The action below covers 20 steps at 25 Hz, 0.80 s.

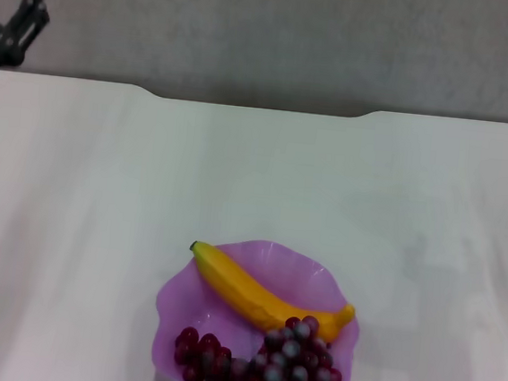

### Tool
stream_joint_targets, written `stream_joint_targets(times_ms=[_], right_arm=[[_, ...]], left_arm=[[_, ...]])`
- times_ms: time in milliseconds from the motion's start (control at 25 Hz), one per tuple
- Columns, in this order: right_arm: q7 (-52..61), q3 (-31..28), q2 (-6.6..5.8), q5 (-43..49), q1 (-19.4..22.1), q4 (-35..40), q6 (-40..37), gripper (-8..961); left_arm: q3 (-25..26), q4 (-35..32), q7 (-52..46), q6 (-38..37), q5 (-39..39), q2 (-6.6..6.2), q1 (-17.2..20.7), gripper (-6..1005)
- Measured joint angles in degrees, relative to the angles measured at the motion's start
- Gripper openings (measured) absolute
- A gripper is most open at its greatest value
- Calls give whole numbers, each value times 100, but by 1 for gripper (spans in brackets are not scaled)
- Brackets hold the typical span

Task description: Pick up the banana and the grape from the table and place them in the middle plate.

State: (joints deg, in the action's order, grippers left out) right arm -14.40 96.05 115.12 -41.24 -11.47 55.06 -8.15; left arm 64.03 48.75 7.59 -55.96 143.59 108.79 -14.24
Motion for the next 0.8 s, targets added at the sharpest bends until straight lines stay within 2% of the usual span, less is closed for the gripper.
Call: stream_joint_targets(times_ms=[80,160,200,320,480,640,800], right_arm=[[-11,66,1,14,20,54,-45,710],[-24,141,1,26,50,121,-121,710],[-28,172,0,30,65,145,-161,710],[-28,322,-3,61,110,216,-348,710],[-34,498,7,322,234,399,-693,710],[-31,506,9,398,272,414,-754,710],[-30,511,3,401,227,342,-743,710]], left_arm=[[33,-3,-732,509,106,-230,2,877],[186,-4,-1017,1075,131,-336,9,877],[312,-2,-1015,1405,144,-338,22,877],[765,33,-820,2357,200,-265,81,877],[1286,21,-559,3166,430,-102,97,877],[1638,13,-201,3390,786,139,121,877],[1819,38,-36,3423,964,280,121,877]])
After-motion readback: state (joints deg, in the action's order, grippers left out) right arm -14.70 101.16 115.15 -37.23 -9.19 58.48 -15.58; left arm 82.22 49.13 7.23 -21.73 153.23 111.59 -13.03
